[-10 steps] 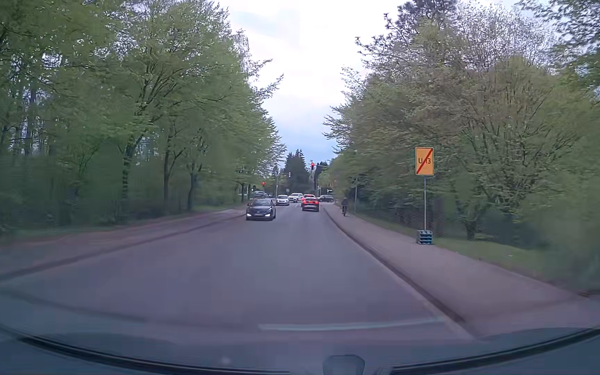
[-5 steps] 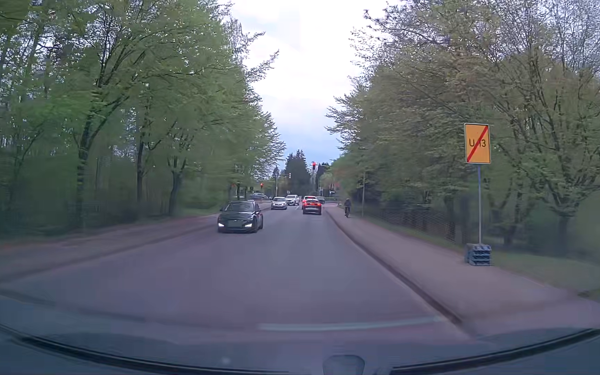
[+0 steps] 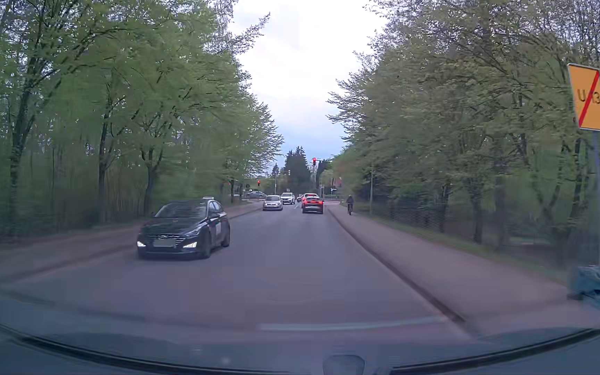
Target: Follow the waypoints while adhering to traffic rules and regulations
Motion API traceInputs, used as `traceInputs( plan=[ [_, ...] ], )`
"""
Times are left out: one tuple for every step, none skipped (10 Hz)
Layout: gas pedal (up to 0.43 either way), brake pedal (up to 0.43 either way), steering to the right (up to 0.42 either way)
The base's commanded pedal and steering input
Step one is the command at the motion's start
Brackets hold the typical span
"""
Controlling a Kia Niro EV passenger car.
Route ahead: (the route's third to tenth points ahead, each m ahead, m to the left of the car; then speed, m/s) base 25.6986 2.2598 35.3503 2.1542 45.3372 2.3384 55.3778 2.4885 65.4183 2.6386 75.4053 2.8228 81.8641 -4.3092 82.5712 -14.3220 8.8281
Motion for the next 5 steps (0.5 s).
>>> traceInputs(
  plan=[
    [0.02, 0.0, -0.002],
    [0.02, 0.0, -0.002],
    [0.02, 0.0, -0.002],
    [0.02, 0.0, -0.002],
    [0.02, 0.0, -0.002]
  ],
)
